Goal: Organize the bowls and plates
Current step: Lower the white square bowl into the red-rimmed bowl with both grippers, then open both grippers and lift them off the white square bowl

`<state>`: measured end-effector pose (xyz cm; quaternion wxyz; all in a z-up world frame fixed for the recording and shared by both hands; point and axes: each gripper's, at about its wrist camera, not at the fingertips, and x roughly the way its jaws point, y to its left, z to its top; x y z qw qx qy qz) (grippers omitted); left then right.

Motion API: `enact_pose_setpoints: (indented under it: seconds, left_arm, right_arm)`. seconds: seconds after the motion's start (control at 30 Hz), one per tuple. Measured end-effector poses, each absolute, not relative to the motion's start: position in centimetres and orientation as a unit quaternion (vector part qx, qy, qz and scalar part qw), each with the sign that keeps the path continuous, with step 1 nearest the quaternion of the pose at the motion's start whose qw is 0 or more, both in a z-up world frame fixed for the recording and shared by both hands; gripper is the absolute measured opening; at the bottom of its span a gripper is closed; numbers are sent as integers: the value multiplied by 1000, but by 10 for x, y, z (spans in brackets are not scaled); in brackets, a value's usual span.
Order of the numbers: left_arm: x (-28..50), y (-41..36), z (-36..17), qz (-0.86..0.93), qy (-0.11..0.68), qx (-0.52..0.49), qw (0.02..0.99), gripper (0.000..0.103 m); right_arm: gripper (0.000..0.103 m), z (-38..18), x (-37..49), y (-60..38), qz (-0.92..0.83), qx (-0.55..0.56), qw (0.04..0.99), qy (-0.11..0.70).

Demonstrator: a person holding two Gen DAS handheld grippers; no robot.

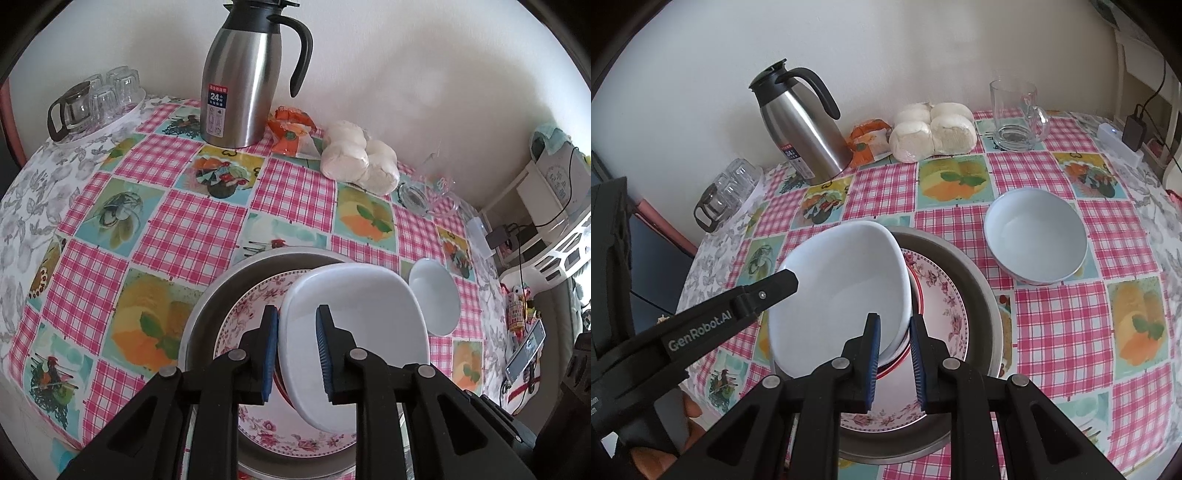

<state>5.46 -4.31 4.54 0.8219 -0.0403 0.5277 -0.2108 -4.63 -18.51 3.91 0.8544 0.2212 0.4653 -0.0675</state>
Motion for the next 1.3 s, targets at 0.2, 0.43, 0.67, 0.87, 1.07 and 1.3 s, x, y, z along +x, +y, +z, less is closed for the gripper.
enact_pose_setpoints:
  seconds: [0.2, 0.43, 0.67, 0.87, 1.07, 1.3]
  left_arm:
    - [52, -40, 58, -206, 502, -45, 839, 21]
    - [47, -44, 69, -206, 475, -38, 854, 53]
    - [44, -50, 72, -195, 468, -30, 861, 74]
    - [41, -53, 72, -178, 459, -25, 870, 80]
    - [36, -59, 73, -161, 443, -13, 882, 93]
    - [25, -82, 75, -175, 426, 6, 888, 93]
  right_arm:
    - [19, 48, -51, -189, -71, 227, 863, 446]
    - [19, 57, -59, -205, -93, 240, 868, 425]
    - [55, 57, -66, -221, -123, 240, 866, 420]
    - [77, 55, -72, -234, -142, 233, 867, 417]
    - [84, 51, -77, -247, -151, 235, 863, 422]
    - [97, 43, -89, -270, -171, 245, 856, 422]
